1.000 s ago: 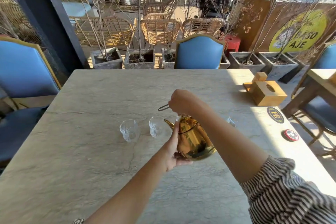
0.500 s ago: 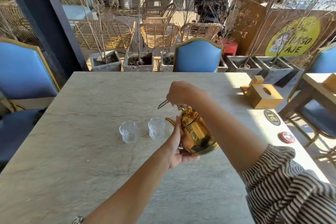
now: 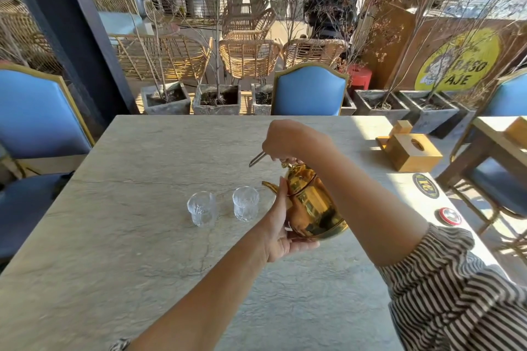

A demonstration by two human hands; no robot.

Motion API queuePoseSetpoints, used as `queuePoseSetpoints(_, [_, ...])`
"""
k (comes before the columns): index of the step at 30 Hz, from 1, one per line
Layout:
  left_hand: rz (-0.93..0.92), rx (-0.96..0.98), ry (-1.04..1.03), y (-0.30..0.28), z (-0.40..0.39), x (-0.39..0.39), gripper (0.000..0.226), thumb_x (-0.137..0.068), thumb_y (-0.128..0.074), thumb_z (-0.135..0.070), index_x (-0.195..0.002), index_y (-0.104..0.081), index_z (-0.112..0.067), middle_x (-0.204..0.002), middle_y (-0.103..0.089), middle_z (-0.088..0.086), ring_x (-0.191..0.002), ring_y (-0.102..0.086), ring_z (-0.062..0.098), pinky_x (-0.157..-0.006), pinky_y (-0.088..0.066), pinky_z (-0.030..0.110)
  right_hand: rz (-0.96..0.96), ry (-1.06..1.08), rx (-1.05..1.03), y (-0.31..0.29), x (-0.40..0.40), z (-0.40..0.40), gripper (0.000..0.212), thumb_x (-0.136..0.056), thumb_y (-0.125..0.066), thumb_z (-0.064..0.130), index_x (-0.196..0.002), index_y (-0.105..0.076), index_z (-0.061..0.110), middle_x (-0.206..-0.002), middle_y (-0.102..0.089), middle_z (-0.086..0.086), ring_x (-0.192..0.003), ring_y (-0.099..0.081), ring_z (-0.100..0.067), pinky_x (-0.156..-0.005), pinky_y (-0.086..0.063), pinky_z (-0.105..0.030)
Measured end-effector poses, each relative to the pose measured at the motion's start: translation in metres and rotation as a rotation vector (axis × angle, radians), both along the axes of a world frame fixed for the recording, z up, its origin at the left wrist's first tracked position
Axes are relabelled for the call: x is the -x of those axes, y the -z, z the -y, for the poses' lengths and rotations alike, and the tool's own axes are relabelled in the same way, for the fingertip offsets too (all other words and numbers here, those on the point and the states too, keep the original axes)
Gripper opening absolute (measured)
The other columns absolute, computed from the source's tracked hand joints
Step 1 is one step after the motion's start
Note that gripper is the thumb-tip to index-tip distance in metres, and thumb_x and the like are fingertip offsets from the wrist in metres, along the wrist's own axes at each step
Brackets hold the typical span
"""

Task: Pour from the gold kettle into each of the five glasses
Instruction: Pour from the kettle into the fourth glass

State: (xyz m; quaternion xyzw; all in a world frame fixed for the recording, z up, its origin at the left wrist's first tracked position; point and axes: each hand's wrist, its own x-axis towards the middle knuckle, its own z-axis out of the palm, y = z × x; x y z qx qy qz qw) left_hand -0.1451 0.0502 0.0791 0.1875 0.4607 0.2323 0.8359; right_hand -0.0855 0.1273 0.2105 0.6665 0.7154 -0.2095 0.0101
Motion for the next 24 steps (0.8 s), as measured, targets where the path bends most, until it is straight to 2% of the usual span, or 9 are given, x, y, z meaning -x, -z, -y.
queuePoseSetpoints(2, [0.009,-0.008,0.008,-0.003,0.0,-0.001,0.096,-0.056,-0.053,-0.085,-0.117,-0.06,-0.01,-0.133,-0.058,0.029,-0.121,-0.06,0.041,-0.084,-0.059,0.051,-0.004,-0.009,-0.011,-0.002,-0.001,0.0,0.023,-0.09,-0.047,0.007,-0.091,-0.068,-0.002,-0.059,-0.051,-0.005,-0.049,-0.047,-0.016,-0.048,-0.039,-0.025])
queuePoseSetpoints(4, [0.018,-0.011,0.01,-0.004,0.0,-0.001,0.092,-0.062,-0.051,-0.085,-0.116,-0.06,-0.012,-0.135,-0.057,0.029,-0.122,-0.059,0.041,-0.083,-0.059,0.051,0.0,-0.013,-0.018,-0.004,-0.003,0.001,0.022,-0.089,-0.047,0.007,-0.085,-0.068,0.002,-0.058,-0.051,-0.005,-0.048,-0.046,-0.017,-0.048,-0.039,-0.025])
queuePoseSetpoints(8, [0.011,0.003,0.026,0.0,-0.002,-0.001,0.114,-0.054,-0.054,-0.086,-0.136,-0.052,-0.008,-0.134,-0.058,0.028,-0.12,-0.061,0.04,-0.08,-0.062,0.049,0.024,-0.005,-0.025,-0.002,-0.006,0.002,0.024,-0.09,-0.046,0.007,-0.071,-0.06,0.003,-0.057,-0.049,-0.005,-0.047,-0.044,-0.017,-0.048,-0.037,-0.026])
queuePoseSetpoints(12, [-0.055,-0.029,0.045,0.01,-0.002,0.002,0.111,-0.054,-0.053,-0.086,-0.135,-0.054,-0.009,-0.129,-0.062,0.026,-0.116,-0.064,0.039,-0.087,-0.06,0.05,0.028,0.039,-0.047,0.015,-0.011,-0.001,0.034,-0.093,-0.046,0.013,-0.06,-0.046,0.009,-0.058,-0.046,-0.002,-0.049,-0.04,-0.014,-0.049,-0.034,-0.024])
queuePoseSetpoints(15, [-0.134,-0.053,0.056,0.02,-0.003,0.005,0.099,-0.066,-0.048,-0.086,-0.13,-0.057,-0.011,-0.123,-0.065,0.023,-0.113,-0.066,0.036,-0.088,-0.06,0.049,-0.002,0.083,-0.072,0.037,-0.016,-0.001,0.035,-0.095,-0.047,0.02,-0.062,-0.044,0.012,-0.062,-0.051,-0.001,-0.053,-0.046,-0.013,-0.05,-0.038,-0.024])
queuePoseSetpoints(19, [-0.244,-0.088,0.068,0.028,-0.003,0.011,0.083,-0.078,-0.044,-0.082,-0.119,-0.059,-0.012,-0.102,-0.069,0.013,-0.1,-0.069,0.029,-0.082,-0.062,0.044,-0.071,0.164,-0.082,0.061,-0.02,0.002,0.034,-0.096,-0.046,0.025,-0.066,-0.047,0.01,-0.069,-0.057,-0.004,-0.056,-0.052,-0.015,-0.051,-0.043,-0.026])
queuePoseSetpoints(21, [-0.273,-0.093,0.065,0.032,-0.005,0.014,0.084,-0.077,-0.046,-0.083,-0.121,-0.059,-0.013,-0.1,-0.069,0.011,-0.093,-0.069,0.026,-0.081,-0.062,0.043,-0.089,0.181,-0.077,0.07,-0.021,0.005,0.032,-0.097,-0.044,0.027,-0.076,-0.053,0.004,-0.073,-0.056,-0.006,-0.06,-0.052,-0.019,-0.054,-0.044,-0.028])
queuePoseSetpoints(24, [-0.303,-0.088,0.056,0.04,-0.007,0.019,0.091,-0.071,-0.052,-0.084,-0.124,-0.06,-0.011,-0.104,-0.068,0.013,-0.096,-0.069,0.027,-0.088,-0.06,0.047,-0.132,0.207,-0.096,0.081,-0.021,0.009,0.033,-0.097,-0.043,0.029,-0.089,-0.06,0.001,-0.079,-0.059,-0.01,-0.069,-0.055,-0.023,-0.061,-0.046,-0.032])
